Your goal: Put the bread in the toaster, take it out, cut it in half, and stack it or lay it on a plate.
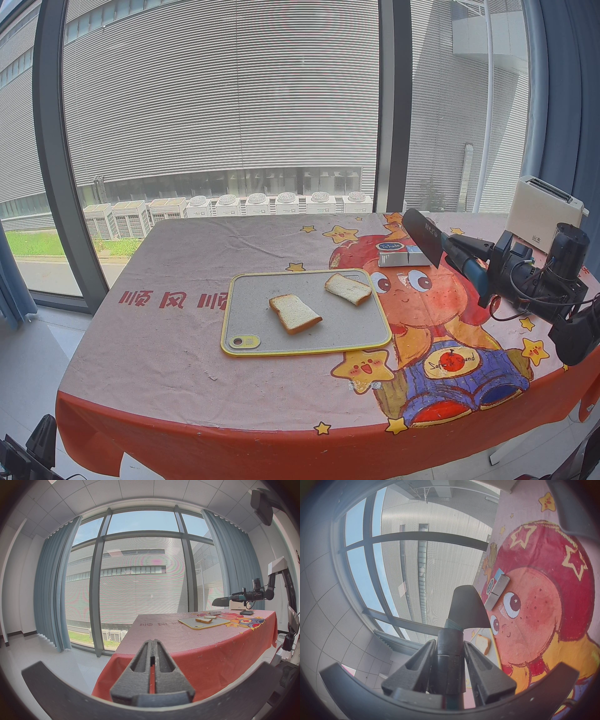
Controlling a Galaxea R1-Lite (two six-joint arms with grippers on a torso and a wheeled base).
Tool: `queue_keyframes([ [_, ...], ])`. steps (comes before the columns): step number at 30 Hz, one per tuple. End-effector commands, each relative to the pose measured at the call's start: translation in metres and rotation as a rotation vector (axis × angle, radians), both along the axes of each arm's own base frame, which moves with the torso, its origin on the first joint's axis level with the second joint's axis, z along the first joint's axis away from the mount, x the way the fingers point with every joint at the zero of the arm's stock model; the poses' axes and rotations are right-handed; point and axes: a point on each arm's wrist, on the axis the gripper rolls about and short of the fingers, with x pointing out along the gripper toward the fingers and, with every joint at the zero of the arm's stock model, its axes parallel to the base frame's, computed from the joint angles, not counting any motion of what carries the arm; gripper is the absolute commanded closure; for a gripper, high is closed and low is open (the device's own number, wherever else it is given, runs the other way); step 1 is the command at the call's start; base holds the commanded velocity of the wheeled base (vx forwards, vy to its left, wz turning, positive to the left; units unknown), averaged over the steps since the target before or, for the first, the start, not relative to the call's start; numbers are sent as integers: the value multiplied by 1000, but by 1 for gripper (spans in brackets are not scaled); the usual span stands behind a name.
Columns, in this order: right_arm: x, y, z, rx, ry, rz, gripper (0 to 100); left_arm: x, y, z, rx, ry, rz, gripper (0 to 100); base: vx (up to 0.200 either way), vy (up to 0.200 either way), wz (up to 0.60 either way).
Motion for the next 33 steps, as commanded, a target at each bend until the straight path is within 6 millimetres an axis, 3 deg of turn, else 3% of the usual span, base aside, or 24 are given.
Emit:
queue_keyframes([
  [1, 4, 2, -10, -5, 34, 6, 100, 0, 0, -5, 0, 0, 0, 100, 0, 0, 0],
  [12, 10, 2, -21, -16, 67, 2, 100, 0, 0, -5, 0, 0, 0, 100, 0, 0, 0],
  [24, 11, 2, -17, -1, 10, -3, 100, 0, 0, -5, 0, 0, 0, 100, 0, 0, 0],
  [33, 18, 2, -31, -7, 40, -6, 100, 0, 0, -5, 0, 0, 0, 100, 0, 0, 0],
])
